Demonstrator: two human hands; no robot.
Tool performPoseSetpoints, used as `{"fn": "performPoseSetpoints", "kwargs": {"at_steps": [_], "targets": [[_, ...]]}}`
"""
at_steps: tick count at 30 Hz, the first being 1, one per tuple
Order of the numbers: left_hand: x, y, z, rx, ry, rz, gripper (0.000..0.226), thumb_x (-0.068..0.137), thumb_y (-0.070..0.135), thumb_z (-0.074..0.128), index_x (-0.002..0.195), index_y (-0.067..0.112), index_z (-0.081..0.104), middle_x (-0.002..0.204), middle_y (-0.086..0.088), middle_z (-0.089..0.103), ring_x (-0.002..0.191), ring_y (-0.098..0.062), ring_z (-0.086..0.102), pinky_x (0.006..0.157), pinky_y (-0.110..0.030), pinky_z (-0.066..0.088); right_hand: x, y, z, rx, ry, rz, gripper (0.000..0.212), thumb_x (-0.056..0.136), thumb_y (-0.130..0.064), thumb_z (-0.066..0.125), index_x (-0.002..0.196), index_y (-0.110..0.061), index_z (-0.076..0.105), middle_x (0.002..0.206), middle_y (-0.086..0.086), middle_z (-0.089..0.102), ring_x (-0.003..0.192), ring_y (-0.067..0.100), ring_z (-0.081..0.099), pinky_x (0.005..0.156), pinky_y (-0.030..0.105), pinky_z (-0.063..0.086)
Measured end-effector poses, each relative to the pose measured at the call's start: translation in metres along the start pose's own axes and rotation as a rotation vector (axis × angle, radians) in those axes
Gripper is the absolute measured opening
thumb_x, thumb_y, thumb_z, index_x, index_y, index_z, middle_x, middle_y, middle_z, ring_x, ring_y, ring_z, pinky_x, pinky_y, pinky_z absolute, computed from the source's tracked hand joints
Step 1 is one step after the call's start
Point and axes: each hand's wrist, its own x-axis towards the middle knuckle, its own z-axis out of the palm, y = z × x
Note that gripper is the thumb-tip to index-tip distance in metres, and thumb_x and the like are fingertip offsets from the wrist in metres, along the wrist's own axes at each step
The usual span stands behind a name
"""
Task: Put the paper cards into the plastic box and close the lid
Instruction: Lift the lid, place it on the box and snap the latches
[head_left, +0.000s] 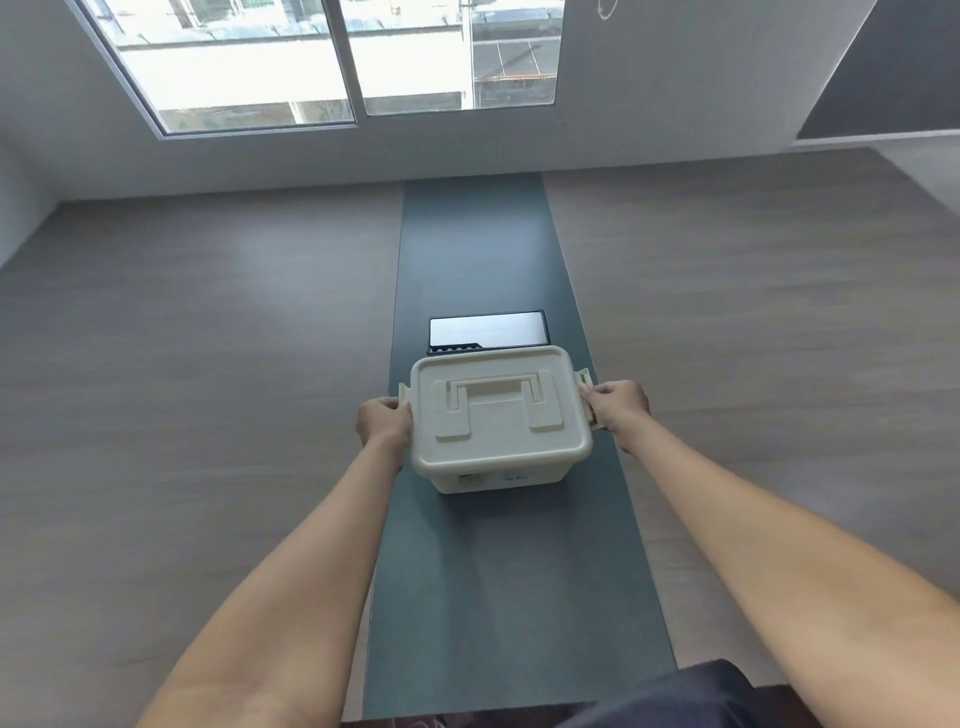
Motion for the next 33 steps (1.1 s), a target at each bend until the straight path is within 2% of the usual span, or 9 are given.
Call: {"fn": "performPoseSetpoints", "kwargs": {"at_steps": [4,6,11,14,19,23,27,29,33], "targets": [[-0.002,0.004,0.001,0.059,-0.039,0.027,0.022,0.078,-0.002,0.050,0.071,0.012,0.066,0.071,-0.004,0.061,0.065,-0.023,0.051,0.057,-0.025,0.042,-0.001,-0.005,0.000,-0.037,0.007,-0.028,0.027,0.073,-0.019,0.067,0.083,0.006,0.074,0.077,0.018,0.075,0.062,0.017,0.056,0.059,0.031,0.051],[-0.005,0.006,0.000,0.076,-0.070,0.046,0.022,0.077,-0.001,0.050,0.071,0.011,0.067,0.068,-0.002,0.060,0.060,-0.022,0.049,0.055,-0.023,0.039,-0.005,-0.008,0.001,-0.070,-0.009,-0.027,0.021,0.071,-0.023,0.066,0.069,-0.003,0.069,0.067,0.009,0.064,0.063,0.017,0.051,0.058,0.031,0.046],[0.005,-0.004,0.000,0.162,-0.140,0.114,0.018,0.067,0.001,0.059,0.074,0.008,0.074,0.073,-0.004,0.072,0.064,-0.022,0.057,0.063,-0.033,0.052,-0.013,-0.005,0.002,-0.063,0.011,-0.075,0.017,0.079,-0.026,0.076,0.082,-0.010,0.075,0.095,0.008,0.077,0.090,0.029,0.073,0.087,0.043,0.059],[0.010,-0.004,0.004,0.246,-0.123,0.130,0.020,0.066,0.002,0.053,0.077,-0.001,0.069,0.066,-0.003,0.061,0.063,-0.021,0.047,0.057,-0.030,0.043,-0.014,-0.005,0.004,-0.118,0.006,-0.120,0.019,0.084,-0.024,0.072,0.094,-0.009,0.078,0.100,0.009,0.078,0.097,0.028,0.072,0.088,0.037,0.057],[0.011,0.002,0.010,0.296,-0.107,0.134,0.016,0.070,0.003,0.053,0.076,-0.003,0.067,0.066,-0.004,0.057,0.063,-0.022,0.044,0.056,-0.030,0.040,-0.012,-0.014,0.006,-0.232,0.011,-0.142,0.024,0.087,-0.023,0.066,0.091,-0.003,0.077,0.096,0.011,0.077,0.094,0.033,0.070,0.079,0.035,0.054],[0.013,0.011,0.005,0.334,-0.172,0.198,0.014,0.081,0.012,0.058,0.078,0.002,0.068,0.069,-0.003,0.061,0.066,-0.022,0.046,0.062,-0.029,0.040,-0.003,-0.016,0.001,-0.255,-0.055,-0.167,0.026,0.090,-0.024,0.063,0.084,0.000,0.073,0.090,0.014,0.075,0.078,0.025,0.061,0.068,0.030,0.044],[0.010,0.016,-0.001,0.451,-0.227,0.318,0.030,0.095,0.021,0.051,0.069,0.008,0.055,0.064,-0.003,0.050,0.069,-0.025,0.044,0.063,-0.032,0.032,-0.003,-0.016,-0.007,-0.380,-0.079,-0.251,0.036,0.094,-0.025,0.049,0.063,-0.007,0.047,0.065,0.007,0.046,0.069,0.024,0.038,0.056,0.032,0.026],[0.003,0.012,-0.003,0.517,-0.206,0.399,0.036,0.100,0.029,0.046,0.079,0.001,0.057,0.074,-0.009,0.059,0.075,-0.029,0.052,0.065,-0.034,0.035,-0.009,-0.010,-0.010,-0.341,-0.042,-0.306,0.040,0.096,-0.032,0.046,0.073,-0.002,0.058,0.069,0.008,0.054,0.071,0.024,0.043,0.060,0.032,0.030],[-0.022,-0.014,-0.011,0.438,-0.198,0.449,0.068,0.099,0.060,0.019,0.103,0.008,0.062,0.103,-0.013,0.067,0.095,-0.032,0.060,0.084,-0.043,0.047,-0.032,0.023,-0.015,-0.286,0.038,-0.333,0.039,0.102,-0.040,0.038,0.080,-0.018,0.062,0.082,0.005,0.058,0.082,0.025,0.049,0.069,0.031,0.034]]}}
